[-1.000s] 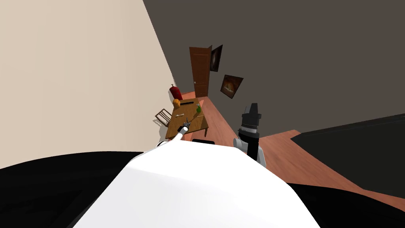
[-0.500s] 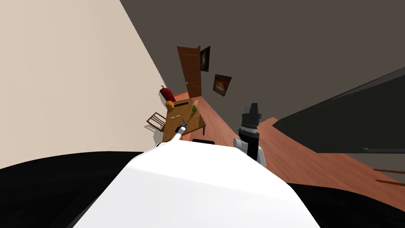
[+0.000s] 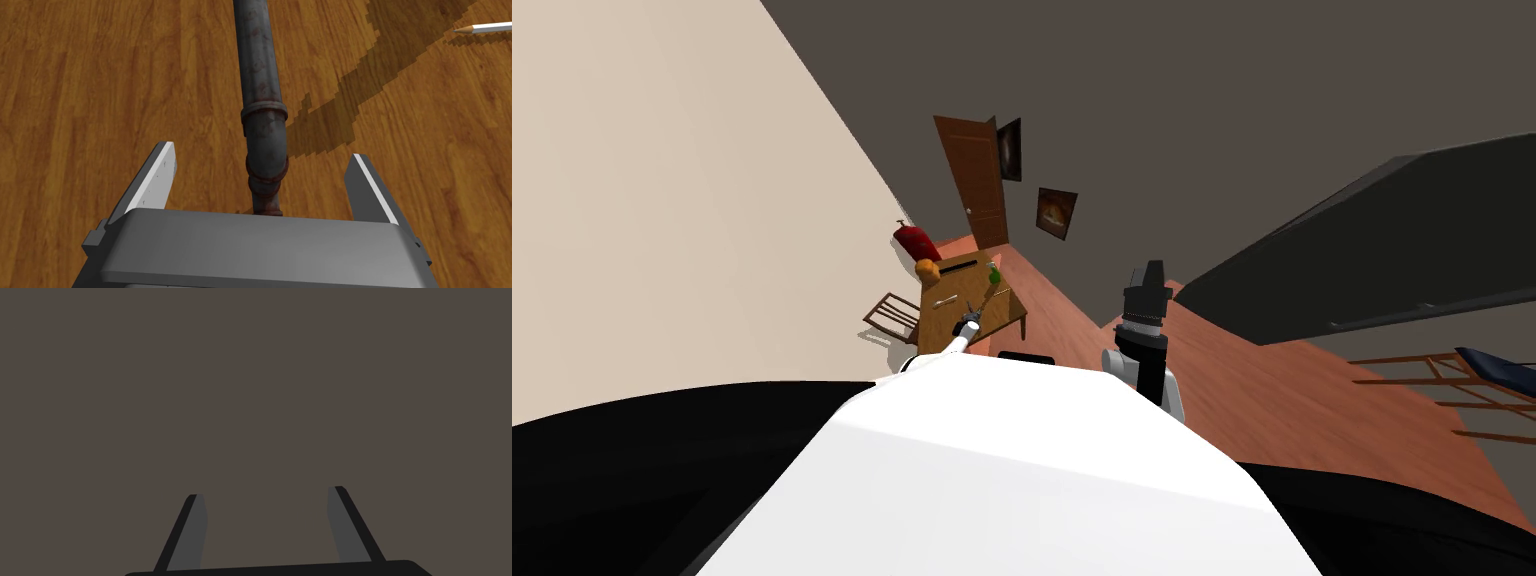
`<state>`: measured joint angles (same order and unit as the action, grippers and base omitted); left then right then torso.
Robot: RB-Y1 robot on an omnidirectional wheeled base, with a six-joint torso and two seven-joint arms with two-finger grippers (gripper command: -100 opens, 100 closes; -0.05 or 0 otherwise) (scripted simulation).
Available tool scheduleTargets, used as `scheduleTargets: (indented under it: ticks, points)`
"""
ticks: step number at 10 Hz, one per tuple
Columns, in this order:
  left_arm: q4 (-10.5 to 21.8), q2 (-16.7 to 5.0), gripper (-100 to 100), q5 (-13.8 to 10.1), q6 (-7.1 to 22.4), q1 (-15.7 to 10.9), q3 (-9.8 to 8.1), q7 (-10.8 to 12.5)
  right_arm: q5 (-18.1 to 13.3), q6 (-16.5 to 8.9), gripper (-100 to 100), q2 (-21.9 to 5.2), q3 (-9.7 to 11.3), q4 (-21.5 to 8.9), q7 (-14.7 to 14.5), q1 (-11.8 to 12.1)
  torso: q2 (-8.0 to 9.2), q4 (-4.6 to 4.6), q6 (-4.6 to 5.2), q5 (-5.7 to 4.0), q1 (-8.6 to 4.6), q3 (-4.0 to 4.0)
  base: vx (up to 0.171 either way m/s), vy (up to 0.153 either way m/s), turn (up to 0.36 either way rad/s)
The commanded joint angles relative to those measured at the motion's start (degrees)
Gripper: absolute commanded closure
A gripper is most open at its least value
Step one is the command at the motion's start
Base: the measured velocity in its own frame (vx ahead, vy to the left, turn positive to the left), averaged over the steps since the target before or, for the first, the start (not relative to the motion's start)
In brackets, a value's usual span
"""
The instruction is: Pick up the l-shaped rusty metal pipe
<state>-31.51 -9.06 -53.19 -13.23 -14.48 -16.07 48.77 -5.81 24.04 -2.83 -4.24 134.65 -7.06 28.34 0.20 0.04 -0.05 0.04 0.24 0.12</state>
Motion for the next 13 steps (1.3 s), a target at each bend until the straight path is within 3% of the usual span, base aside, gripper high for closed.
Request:
scheduleTargets:
  ticks: [1, 2, 3, 5, 8, 10, 11, 13]
  points:
    - [-2.46, 1.05, -100, -0.16, 1.14, 1.07, -2.86, -2.39, 0.00, 0.00, 0, 0.00, 0.00, 0.00, 0.00, 0.00, 0.00, 0.00, 0.00, 0.00, 0.00, 0.00, -0.020, 0.009, 0.041]
    - [-2.46, 1.05, -100, -0.16, 1.14, 1.07, -2.93, -2.39, 0.00, 0.00, 0, 0.00, 0.00, 0.00, 0.00, 0.01, -0.11, -0.02, -0.01, -0.01, -0.08, -0.06, 0.004, -0.008, 0.026]
    - [-1.34, 0.93, -100, 0.14, 0.28, 0.75, -5.19, -2.28, 0.00, 0.00, 0, 0.00, 0.00, 0.00, 0.00, 0.01, -0.21, -0.04, 0.00, -0.03, -0.15, -0.12, -0.031, 0.007, -0.367]
    - [-1.34, 0.93, -100, 0.14, 0.28, 0.75, -5.70, -2.28, 0.00, 0.00, 0, 0.00, 0.00, 0.00, 0.00, 0.00, -0.07, -0.02, 0.01, -0.02, -0.08, -0.04, -0.039, 0.020, -0.105]
    - [0.88, 0.67, -100, 0.74, -1.43, 0.10, -10.58, -2.05, 0.00, 0.00, 0, 0.00, 0.00, 0.00, 0.00, 0.00, -0.02, 0.00, 0.01, -0.01, -0.06, -0.01, -0.059, 0.024, -0.267]
    - [0.00, 0.89, -100, 0.60, -0.75, 0.40, -11.07, -3.22, 0.00, 0.00, 0, 0.00, 0.00, 0.00, 0.00, 0.00, -0.02, 0.00, 0.01, 0.00, -0.02, -0.01, -0.039, 0.019, -0.137]
    - [0.38, 0.75, 100, 0.66, -1.14, 0.30, -10.85, -2.52, 0.00, 0.00, 0, 0.00, 0.00, 0.00, 0.00, 0.01, -0.13, -0.02, -0.02, -0.01, -0.06, -0.07, 0.000, 0.000, 0.000]
    - [0.33, 0.76, 100, 0.63, -1.13, 0.31, -10.90, -2.55, 0.00, 0.00, 0, 0.00, 0.00, 0.00, 0.00, 0.01, -0.25, -0.07, 0.01, -0.02, -0.10, -0.15, 0.000, 0.000, 0.000]
